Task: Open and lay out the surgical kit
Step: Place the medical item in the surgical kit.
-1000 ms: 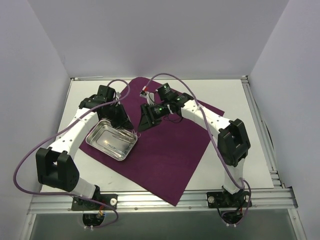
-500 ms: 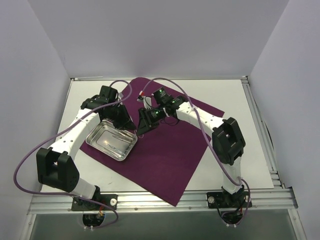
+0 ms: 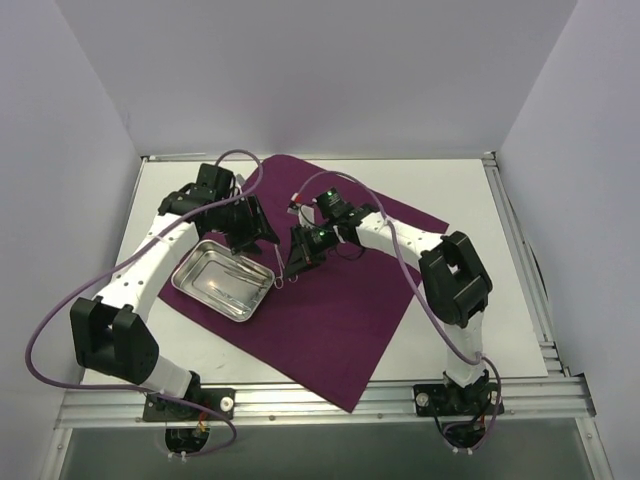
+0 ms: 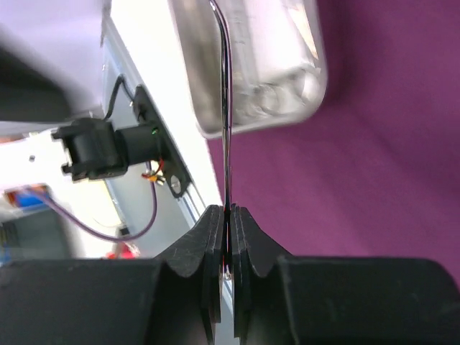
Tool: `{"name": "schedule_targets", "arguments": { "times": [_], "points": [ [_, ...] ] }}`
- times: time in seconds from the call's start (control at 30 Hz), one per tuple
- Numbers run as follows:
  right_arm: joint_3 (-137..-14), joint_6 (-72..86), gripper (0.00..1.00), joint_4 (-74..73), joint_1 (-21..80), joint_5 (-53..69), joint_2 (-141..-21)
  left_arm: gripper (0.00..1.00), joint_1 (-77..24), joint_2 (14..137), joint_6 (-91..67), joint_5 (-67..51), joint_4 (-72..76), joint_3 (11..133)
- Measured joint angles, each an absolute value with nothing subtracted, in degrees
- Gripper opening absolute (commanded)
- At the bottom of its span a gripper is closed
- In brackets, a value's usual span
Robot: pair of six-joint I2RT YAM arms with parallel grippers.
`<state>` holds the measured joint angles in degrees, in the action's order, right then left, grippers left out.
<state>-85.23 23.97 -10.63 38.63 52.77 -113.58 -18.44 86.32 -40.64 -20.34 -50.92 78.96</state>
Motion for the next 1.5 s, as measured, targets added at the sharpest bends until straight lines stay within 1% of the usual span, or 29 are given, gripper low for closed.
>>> {"name": "schedule_targets", "arguments": {
  "times": [0.17, 0.37, 0.5, 0.63, 0.7, 0.93, 1.1, 1.33, 1.5],
  "points": [
    [-75.4, 29.3, 0.0, -6.3, 31.6, 51.5, -111.7, 0.65, -18.2, 85.7, -39.8, -18.2, -50.4, 81.1],
    [-63.3, 35.9, 0.0, -0.1, 17.6, 49.4, -102.1, 0.63, -17.3, 84.9, -38.2, -17.0, -50.3, 80.7],
    [-60.3, 36.8, 0.0, 1.6, 7.0, 49.2, -96.5, 0.63, -17.0, 84.9, -36.6, -16.8, -50.4, 79.1],
    [-60.3, 35.8, 0.0, 2.1, 0.7, 49.1, -96.3, 0.62, -16.2, 84.9, -35.1, -17.1, -50.2, 78.3],
    [-60.5, 34.0, 0.0, 0.9, -1.1, 48.6, -97.0, 0.6, -15.7, 85.0, -34.2, -17.9, -49.6, 78.0],
    [-63.2, 27.0, 0.0, -5.5, -3.6, 46.0, -102.3, 0.59, -13.6, 86.7, -29.9, -20.9, -48.2, 77.4],
    [-63.1, 23.4, 0.0, -7.6, -6.2, 45.6, -104.3, 0.59, -9.4, 87.4, -27.1, -23.4, -47.8, 76.3],
    [-59.7, 22.3, 0.0, -6.0, -9.7, 46.0, -105.3, 0.58, -3.9, 88.2, -24.1, -26.0, -47.6, 75.1],
    [-59.6, 22.8, 0.0, -2.7, -10.1, 50.0, -109.3, 0.58, -2.9, 89.7, -23.2, -27.9, -47.3, 74.9]
  ]
}}
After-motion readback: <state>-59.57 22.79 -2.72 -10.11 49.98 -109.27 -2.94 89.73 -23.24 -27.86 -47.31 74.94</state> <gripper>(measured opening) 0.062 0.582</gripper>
